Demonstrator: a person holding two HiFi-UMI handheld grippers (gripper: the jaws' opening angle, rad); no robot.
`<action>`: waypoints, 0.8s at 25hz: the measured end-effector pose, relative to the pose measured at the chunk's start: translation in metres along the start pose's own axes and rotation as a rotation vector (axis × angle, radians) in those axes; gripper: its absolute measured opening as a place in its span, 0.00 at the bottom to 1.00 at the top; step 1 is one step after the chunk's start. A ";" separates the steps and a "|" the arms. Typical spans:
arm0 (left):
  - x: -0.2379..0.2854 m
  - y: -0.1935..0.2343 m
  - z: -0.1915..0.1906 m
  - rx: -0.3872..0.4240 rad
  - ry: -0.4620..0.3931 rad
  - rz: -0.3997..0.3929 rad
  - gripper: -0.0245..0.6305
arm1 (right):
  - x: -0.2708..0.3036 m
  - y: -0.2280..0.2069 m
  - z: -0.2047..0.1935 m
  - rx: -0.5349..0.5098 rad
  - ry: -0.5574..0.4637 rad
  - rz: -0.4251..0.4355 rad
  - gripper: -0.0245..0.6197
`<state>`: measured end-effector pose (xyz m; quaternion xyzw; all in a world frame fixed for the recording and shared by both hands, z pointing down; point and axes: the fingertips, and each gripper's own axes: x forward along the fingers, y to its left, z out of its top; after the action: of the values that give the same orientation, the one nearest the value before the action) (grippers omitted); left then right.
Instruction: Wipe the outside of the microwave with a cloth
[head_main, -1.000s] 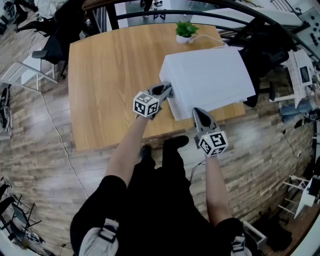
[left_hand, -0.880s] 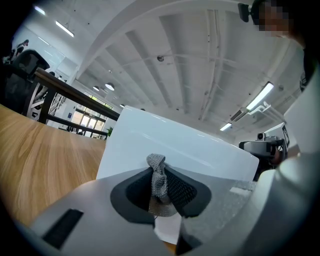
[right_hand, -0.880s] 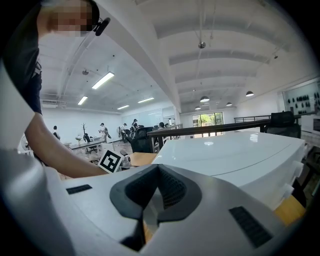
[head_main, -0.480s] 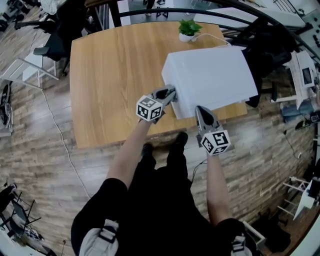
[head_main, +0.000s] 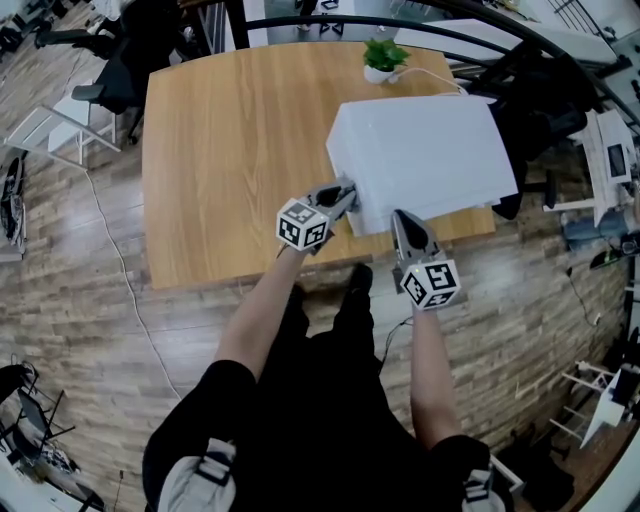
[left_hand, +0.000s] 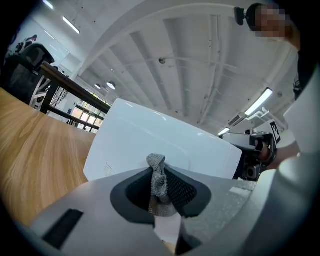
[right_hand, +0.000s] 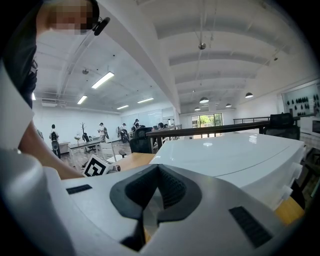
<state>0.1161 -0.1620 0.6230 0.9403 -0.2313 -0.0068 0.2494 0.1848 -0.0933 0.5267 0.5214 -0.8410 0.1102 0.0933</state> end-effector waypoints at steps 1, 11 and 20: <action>-0.001 -0.002 -0.001 -0.003 -0.001 -0.001 0.13 | 0.000 0.000 0.000 0.000 0.000 -0.001 0.03; -0.005 -0.025 -0.009 -0.007 0.005 -0.035 0.13 | 0.000 0.000 0.004 -0.005 -0.002 0.003 0.03; -0.009 -0.038 -0.019 -0.026 -0.002 -0.045 0.13 | 0.001 0.001 0.002 -0.003 -0.007 0.017 0.03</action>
<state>0.1273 -0.1202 0.6208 0.9420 -0.2105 -0.0164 0.2610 0.1834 -0.0940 0.5254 0.5144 -0.8460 0.1078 0.0904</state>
